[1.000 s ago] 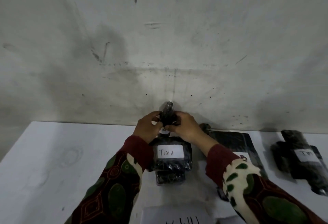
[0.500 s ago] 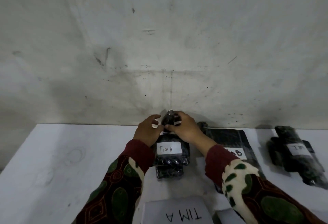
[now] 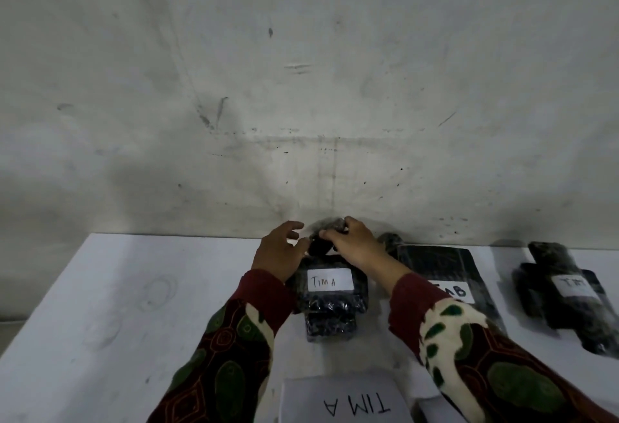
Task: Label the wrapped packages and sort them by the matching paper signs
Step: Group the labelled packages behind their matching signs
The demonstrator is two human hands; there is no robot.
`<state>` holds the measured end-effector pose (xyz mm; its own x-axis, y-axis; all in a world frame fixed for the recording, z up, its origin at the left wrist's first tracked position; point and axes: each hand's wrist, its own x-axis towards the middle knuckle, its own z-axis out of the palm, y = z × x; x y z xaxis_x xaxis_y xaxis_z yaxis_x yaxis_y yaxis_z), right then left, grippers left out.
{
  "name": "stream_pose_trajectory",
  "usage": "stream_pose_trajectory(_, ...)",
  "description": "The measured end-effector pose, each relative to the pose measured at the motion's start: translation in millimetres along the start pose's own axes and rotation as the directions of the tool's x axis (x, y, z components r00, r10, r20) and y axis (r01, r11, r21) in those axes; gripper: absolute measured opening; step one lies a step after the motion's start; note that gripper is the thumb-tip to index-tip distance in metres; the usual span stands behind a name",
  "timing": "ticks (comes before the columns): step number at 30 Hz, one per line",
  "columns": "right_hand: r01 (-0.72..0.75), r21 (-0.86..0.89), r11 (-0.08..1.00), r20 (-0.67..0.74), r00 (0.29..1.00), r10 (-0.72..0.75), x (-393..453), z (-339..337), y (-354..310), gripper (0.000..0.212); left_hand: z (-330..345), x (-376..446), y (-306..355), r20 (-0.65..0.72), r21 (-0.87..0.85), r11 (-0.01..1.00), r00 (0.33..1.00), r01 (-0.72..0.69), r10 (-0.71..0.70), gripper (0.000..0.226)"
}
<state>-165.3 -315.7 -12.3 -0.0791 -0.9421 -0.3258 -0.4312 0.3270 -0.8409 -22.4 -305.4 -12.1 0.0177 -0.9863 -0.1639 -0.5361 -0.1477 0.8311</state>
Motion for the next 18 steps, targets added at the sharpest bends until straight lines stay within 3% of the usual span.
stream_pose_trajectory(3,-0.044,0.022,0.999,-0.032,0.998,0.045,5.4,-1.5,1.0,0.019,0.9,-0.3,-1.1,0.006,-0.011,1.000,1.000,0.011,-0.011,0.026)
stream_pose_trajectory(7,-0.115,0.002,0.993,-0.130,0.985,0.114,9.0,-6.4,9.1,0.047,2.5,-0.8,-2.4,0.012,0.012,1.000,1.000,0.013,-0.013,0.026)
stream_pose_trajectory(9,-0.122,-0.063,0.990,-0.142,0.983,0.113,10.6,-8.2,11.5,0.048,2.9,-1.1,-2.6,0.013,0.013,1.000,1.000,0.017,-0.017,0.025)
stream_pose_trajectory(18,-0.117,-0.391,0.913,0.030,0.990,0.140,7.3,-14.9,13.9,0.045,4.3,-5.8,0.1,0.032,0.093,0.996,0.999,0.017,-0.020,0.028)
